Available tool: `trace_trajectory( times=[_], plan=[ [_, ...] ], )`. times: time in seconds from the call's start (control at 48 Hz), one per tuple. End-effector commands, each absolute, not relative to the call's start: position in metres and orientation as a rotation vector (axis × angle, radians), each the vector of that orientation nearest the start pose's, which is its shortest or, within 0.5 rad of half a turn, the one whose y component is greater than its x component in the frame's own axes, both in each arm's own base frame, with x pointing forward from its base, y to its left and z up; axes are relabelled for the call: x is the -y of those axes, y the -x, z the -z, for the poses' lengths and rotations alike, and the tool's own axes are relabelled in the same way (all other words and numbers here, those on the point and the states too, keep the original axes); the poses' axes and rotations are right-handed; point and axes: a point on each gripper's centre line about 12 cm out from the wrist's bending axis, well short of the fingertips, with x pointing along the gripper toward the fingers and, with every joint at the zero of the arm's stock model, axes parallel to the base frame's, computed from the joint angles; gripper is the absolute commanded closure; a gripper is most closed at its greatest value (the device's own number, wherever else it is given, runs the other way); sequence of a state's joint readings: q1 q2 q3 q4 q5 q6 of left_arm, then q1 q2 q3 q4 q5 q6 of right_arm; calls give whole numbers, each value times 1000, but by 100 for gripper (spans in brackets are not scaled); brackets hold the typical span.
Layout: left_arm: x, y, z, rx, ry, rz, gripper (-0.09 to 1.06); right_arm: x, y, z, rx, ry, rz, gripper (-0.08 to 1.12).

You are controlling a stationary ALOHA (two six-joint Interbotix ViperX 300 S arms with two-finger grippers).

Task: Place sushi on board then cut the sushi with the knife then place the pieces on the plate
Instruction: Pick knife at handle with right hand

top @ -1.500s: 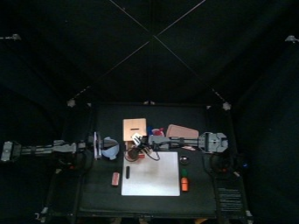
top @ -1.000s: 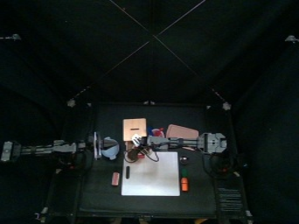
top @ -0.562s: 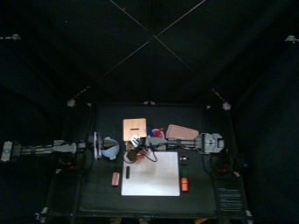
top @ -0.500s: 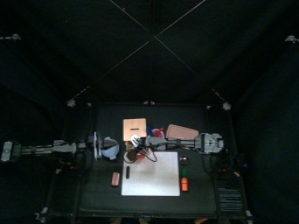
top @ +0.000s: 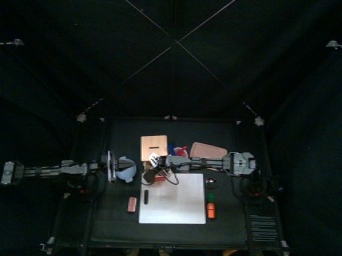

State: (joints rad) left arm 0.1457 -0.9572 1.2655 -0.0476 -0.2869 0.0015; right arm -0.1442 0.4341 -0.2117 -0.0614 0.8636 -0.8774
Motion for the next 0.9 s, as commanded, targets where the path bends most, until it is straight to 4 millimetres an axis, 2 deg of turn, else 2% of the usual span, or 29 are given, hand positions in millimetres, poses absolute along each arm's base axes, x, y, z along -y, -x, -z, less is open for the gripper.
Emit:
trace_trajectory(
  times=[0.021,0.375,0.604,0.771,0.896],
  plan=[
    [-30,-192,-260,-4,47,-163,96,83,-516,-275,-972,753,-243,36],
    [-34,-192,-260,-4,46,-181,96,80,-495,-311,-1002,602,-167,36],
    [-39,-190,-258,-10,45,-206,96,77,-476,-339,-1012,589,-83,36],
    [-40,-190,-255,-15,47,-212,96,70,-459,-339,-1081,684,15,36],
    [-41,-189,-255,-15,47,-220,96,56,-451,-322,-1123,721,91,36]
  ],
)
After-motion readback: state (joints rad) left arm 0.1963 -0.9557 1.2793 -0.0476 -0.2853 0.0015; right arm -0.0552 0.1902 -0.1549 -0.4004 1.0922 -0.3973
